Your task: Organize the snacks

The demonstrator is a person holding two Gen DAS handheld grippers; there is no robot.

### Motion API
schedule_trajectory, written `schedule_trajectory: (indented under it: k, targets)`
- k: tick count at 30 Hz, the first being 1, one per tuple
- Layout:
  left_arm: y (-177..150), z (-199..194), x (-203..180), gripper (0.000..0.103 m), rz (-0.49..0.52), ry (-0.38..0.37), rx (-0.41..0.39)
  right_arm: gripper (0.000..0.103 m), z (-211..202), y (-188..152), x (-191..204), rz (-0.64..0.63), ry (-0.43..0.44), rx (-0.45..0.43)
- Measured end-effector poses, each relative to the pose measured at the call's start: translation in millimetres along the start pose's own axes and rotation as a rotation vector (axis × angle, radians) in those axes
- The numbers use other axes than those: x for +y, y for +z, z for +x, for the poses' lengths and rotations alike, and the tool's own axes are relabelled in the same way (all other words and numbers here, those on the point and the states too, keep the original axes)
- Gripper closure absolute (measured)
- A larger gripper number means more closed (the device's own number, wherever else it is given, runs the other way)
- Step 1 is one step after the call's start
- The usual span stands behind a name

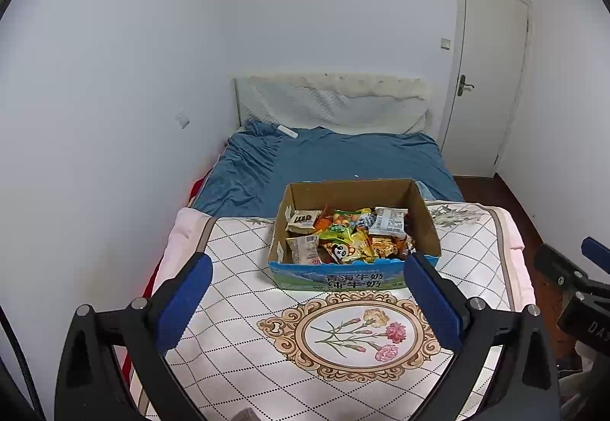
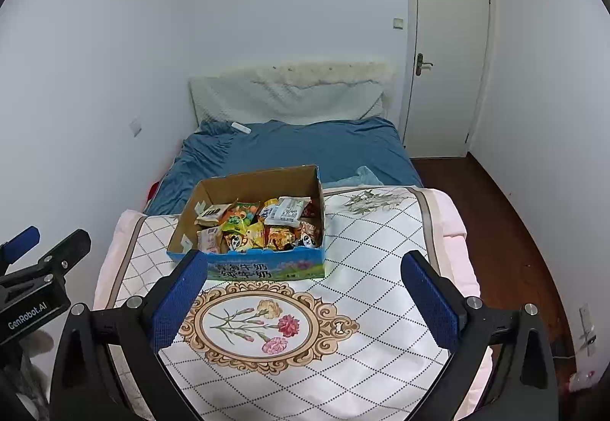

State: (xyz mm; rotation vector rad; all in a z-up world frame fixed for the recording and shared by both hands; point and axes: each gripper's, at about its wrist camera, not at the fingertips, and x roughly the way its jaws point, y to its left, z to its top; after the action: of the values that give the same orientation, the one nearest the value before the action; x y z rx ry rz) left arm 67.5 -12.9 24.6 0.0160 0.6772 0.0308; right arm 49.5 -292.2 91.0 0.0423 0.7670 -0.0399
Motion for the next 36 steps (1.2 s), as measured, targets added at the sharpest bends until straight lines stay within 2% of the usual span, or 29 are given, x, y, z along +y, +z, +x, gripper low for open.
schedule_trajectory:
  k: [16,36]
  targets:
    - [0.6,10.5,-9.0,0.0,0.028,0.013,0.019,0.0,24.4,2.4,-0.1,0.009,-0.001,0.034]
    - [3.8,9.6,-10.2,0.0,0.023,0.013,0.01,0.0,20.7,0.6,-1.7,0.015,0.009,0.029]
